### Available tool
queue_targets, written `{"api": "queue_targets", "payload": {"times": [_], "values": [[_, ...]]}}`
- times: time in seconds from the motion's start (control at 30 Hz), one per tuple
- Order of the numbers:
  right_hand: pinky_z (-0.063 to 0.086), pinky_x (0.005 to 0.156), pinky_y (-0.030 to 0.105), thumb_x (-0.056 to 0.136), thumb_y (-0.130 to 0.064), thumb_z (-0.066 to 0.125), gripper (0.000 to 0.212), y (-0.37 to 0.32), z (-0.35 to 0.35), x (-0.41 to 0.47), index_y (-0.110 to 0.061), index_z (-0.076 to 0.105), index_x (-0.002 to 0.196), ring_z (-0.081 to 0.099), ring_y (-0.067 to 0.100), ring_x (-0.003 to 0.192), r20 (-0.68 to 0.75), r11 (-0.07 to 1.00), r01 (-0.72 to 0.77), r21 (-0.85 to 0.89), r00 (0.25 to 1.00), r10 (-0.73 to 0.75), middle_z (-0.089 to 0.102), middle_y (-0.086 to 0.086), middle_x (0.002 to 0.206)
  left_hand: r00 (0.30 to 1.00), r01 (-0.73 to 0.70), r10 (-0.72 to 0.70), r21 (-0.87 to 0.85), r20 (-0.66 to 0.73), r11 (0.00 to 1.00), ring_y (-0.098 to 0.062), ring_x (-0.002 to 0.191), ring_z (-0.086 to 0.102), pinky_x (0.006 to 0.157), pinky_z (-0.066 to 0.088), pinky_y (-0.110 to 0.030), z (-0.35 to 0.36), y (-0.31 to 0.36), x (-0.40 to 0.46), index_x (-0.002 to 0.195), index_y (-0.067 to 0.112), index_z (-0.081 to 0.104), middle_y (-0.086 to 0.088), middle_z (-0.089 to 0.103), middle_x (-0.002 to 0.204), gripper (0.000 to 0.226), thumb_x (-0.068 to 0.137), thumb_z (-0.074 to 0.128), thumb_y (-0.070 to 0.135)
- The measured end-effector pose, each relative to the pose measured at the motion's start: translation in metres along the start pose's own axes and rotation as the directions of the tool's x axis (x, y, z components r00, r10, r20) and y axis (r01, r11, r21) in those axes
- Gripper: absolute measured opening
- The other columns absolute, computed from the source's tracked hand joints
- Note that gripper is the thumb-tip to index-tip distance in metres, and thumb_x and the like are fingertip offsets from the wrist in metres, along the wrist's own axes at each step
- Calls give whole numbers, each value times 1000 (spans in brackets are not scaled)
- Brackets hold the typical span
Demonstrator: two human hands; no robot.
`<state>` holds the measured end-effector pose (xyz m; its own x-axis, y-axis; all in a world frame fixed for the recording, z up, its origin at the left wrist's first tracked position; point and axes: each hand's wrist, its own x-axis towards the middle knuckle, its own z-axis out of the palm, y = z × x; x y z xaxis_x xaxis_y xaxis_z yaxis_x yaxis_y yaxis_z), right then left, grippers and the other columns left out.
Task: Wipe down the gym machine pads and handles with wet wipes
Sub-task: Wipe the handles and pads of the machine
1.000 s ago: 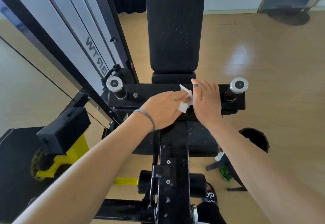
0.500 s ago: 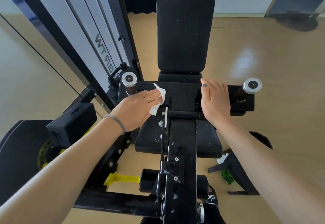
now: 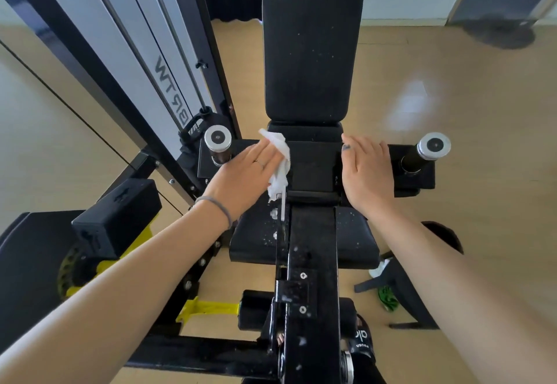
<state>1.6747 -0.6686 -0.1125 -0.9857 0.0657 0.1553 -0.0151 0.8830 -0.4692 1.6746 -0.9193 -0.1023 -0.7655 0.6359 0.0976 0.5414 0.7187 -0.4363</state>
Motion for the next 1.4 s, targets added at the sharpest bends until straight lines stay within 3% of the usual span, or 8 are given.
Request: {"api": "queue_targets", "payload": {"times": [0.1,0.3,0.5,0.63,0.8,0.97,1.2,1.4], "values": [[11,125,40,110,-26,20,49,0,1,0,-14,49,148,38,19,140,-6,1000,2,-2,1000,-3,52,1,145,988,64,-72,63,134,996,-31,147,33,122,26,-39,6,-3,-27,155,-1,20,-17,33,158,74,92,57,7],[10,126,41,110,-28,20,50,-1,2,1,-15,47,149,36,20,142,6,999,-7,-33,1000,7,51,0,146,999,-13,13,6,-46,1000,-28,147,31,123,24,-38,-2,21,18,157,4,19,-13,32,159,68,91,34,3],[8,126,41,111,-27,21,48,-1,2,1,-15,47,150,35,19,143,-1,999,-4,-32,1000,4,50,0,147,998,3,1,57,-66,998,-26,149,31,122,13,-38,23,1,-23,158,7,13,-13,28,162,82,88,57,2],[8,126,41,110,-26,20,48,-1,2,1,-14,47,149,34,20,142,4,999,-8,-51,1000,8,50,1,147,996,-74,61,195,69,978,-28,154,7,120,0,-40,29,-21,-64,148,2,-23,-15,-10,161,78,94,34,-4],[7,125,40,110,-26,21,48,-2,2,1,-15,47,149,35,21,142,1,999,-13,-52,1000,13,50,1,147,995,-49,65,181,-81,982,-31,150,25,123,16,-41,30,-1,-28,156,-1,6,-18,23,163,81,92,55,3],[7,127,41,110,-26,22,48,0,3,1,-15,47,150,34,20,143,-2,998,-4,-59,1000,4,49,1,147,994,-54,71,193,-82,980,-29,150,27,123,13,-40,25,23,-4,157,2,17,-16,25,162,60,97,19,3],[7,126,40,110,-24,22,47,-2,2,2,-14,48,149,34,21,142,-5,998,-8,-56,1000,7,51,2,145,998,11,-2,149,-56,989,-29,134,52,116,33,-38,32,-20,-62,138,0,49,-18,51,144,55,85,63,-4],[12,125,43,107,-31,16,55,2,4,3,-14,49,147,39,22,139,-11,997,15,-75,1000,-16,53,2,142,987,111,-111,-8,-114,994,-29,87,61,76,55,-39,23,-21,-65,110,5,51,-14,59,107,25,88,56,-6]]}}
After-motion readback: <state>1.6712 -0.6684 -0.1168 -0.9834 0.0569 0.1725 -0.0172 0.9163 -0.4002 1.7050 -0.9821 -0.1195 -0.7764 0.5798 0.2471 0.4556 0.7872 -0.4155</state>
